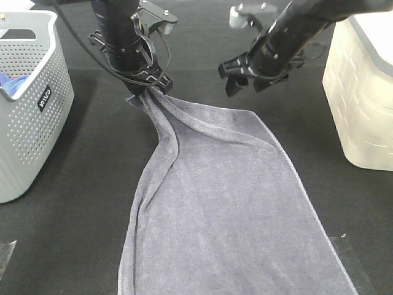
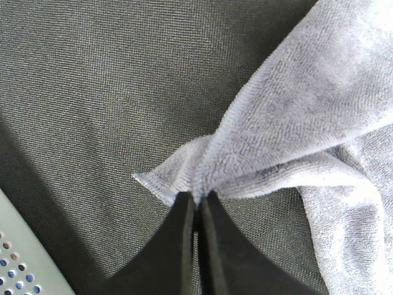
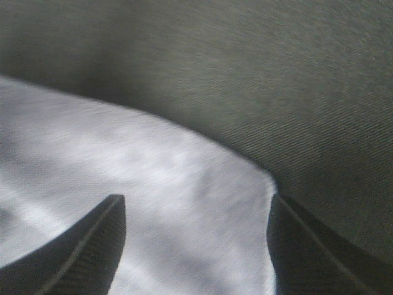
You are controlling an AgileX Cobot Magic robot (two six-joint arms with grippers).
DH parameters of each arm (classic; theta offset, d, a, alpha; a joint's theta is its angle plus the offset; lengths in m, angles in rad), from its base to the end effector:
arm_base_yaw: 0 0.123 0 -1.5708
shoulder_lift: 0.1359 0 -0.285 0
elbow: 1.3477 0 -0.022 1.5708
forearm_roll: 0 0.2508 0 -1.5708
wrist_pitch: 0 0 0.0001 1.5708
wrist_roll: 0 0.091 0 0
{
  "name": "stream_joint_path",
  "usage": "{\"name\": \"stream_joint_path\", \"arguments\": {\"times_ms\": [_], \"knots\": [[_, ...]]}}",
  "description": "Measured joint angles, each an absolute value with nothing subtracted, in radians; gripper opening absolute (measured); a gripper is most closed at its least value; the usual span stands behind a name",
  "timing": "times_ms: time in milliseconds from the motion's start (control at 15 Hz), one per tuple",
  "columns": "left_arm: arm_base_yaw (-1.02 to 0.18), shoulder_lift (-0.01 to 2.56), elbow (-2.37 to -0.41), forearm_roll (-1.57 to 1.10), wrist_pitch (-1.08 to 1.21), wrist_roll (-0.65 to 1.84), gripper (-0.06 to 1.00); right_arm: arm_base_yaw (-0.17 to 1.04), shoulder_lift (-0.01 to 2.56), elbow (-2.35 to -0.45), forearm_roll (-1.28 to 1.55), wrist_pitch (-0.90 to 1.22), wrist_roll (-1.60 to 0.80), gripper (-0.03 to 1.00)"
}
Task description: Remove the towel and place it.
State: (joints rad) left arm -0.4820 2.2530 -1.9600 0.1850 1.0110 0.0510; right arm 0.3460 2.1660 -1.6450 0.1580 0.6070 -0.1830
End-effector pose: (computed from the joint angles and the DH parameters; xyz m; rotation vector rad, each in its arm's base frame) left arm 0.4405 -0.2144 0.2040 0.8192 2.6325 0.1299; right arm 0.4425 0.1682 0.1717 -0.5499 2.5575 0.2212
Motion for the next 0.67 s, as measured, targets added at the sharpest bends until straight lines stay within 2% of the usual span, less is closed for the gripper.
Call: {"name": "stream_joint_path", "arguments": {"times_ms": [667], "knots": [[-0.482,2.253,-1.96,0.135,1.006,0.059,0.0,0.346,2.399,-1.845,-0.077,0.701,-0.03,0.63]]}}
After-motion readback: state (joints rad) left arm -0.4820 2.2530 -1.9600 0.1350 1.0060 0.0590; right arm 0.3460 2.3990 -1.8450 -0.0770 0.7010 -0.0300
